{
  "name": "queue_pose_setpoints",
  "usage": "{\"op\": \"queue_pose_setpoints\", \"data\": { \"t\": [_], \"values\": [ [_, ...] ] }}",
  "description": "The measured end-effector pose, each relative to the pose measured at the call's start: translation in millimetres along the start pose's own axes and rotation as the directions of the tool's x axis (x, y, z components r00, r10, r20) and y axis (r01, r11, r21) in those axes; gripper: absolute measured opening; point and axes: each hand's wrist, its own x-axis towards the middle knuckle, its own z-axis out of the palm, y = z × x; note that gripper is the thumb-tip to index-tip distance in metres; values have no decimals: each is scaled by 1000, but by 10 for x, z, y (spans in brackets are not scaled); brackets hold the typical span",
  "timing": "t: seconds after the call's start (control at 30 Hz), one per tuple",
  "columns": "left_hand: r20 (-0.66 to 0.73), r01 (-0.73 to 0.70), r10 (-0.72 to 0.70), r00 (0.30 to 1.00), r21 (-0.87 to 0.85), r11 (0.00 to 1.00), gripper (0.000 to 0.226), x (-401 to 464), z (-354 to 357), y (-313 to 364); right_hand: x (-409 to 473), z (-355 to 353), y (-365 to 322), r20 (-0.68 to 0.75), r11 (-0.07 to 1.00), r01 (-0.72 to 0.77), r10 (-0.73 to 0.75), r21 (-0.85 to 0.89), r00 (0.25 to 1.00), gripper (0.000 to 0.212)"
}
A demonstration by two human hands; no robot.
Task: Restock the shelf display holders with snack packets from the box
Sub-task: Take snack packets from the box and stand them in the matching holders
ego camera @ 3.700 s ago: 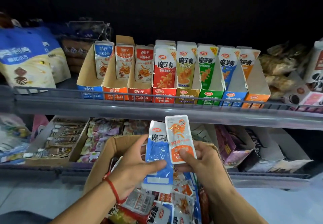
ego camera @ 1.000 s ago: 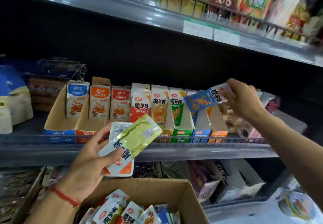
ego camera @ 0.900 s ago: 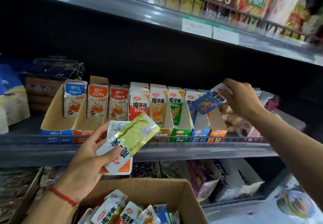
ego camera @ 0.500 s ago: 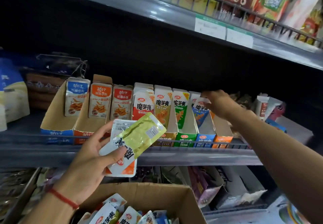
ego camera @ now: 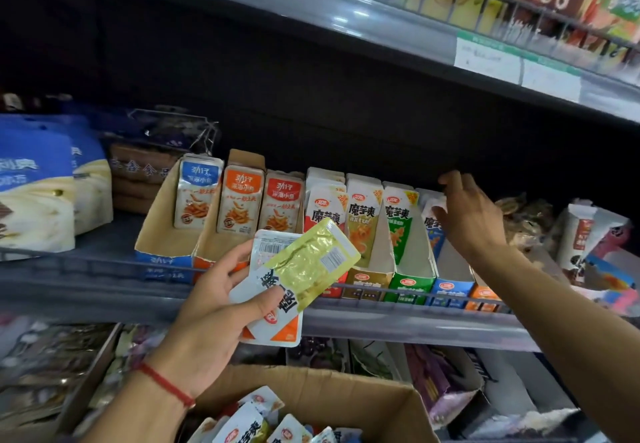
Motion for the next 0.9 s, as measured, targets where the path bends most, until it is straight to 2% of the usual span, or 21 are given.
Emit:
{"op": "queue_pose_setpoints", "data": {
  "t": [0.07, 0.13, 0.17, 0.23, 0.3, 0.37, 0.43, 0.53, 0.6, 0.63, 0.67, 0.7, 0.73, 0.77, 0.8, 0.83, 0.9],
  "values": [
    [-24, -2, 2, 1000, 2, 1000, 68, -3, -3, 2, -149, -105, -161, -75, 989, 78, -69, 124, 995, 53],
    [-40, 8, -8, 999, -2, 1000, 68, -8, 0, -1, -340, -246, -363, -67, 951, 195, -184, 240, 981, 48],
    [-47, 12, -12, 999, -4, 1000, 69, -13, 8, -4, -457, -326, -468, -57, 909, 278, -274, 312, 960, 46],
    [-74, 10, -10, 997, -3, 1000, 68, -17, 34, -21, -714, -497, -679, -98, 770, 486, -493, 413, 865, 43],
    [-96, 13, -14, 995, -3, 1000, 66, -31, 79, -39, -964, -597, -865, -127, 655, 668, -674, 352, 728, 48],
    [-79, 31, -32, 996, -13, 999, 64, -51, 121, -65, -1150, -627, -1034, -92, 596, 778, -779, 199, 620, 60],
    [-45, 46, -47, 998, -16, 999, 61, -75, 153, -85, -1251, -592, -1154, -54, 555, 827, -826, 90, 560, 58],
    [-56, 39, -41, 998, -29, 999, 56, -97, 164, -100, -1243, -512, -1174, -80, 512, 856, -853, 65, 516, 44],
    [-93, 34, -39, 995, -59, 998, 52, -94, 138, -89, -1196, -451, -1091, -131, 553, 826, -815, 111, 564, 40],
    [-119, 29, -38, 992, -73, 997, 51, -91, 115, -79, -1168, -449, -1044, -171, 601, 779, -761, 181, 626, 38],
    [-144, 21, -33, 989, -81, 996, 50, -84, 86, -72, -1133, -487, -1002, -200, 667, 681, -654, 302, 730, 34],
    [-163, 11, -25, 986, -86, 996, 48, -78, 58, -66, -1078, -551, -959, -188, 719, 518, -492, 462, 850, 32],
    [-176, 2, -18, 984, -88, 996, 47, -74, 33, -58, -1000, -615, -917, -129, 719, 314, -301, 620, 945, 33],
    [-185, -3, -13, 983, -86, 996, 48, -69, 16, -56, -896, -647, -868, -31, 667, 110, -129, 737, 991, 38],
    [-189, 0, -15, 982, -80, 997, 51, -68, 7, -56, -785, -662, -815, 56, 588, -41, -7, 808, 998, 42],
    [-190, 5, -19, 982, -75, 997, 53, -65, 4, -59, -672, -655, -758, 110, 525, -127, 65, 841, 992, 45],
    [-189, 13, -27, 982, -74, 997, 56, -62, 11, -61, -477, -597, -683, 176, 481, -214, 123, 850, 977, 47]
  ]
}}
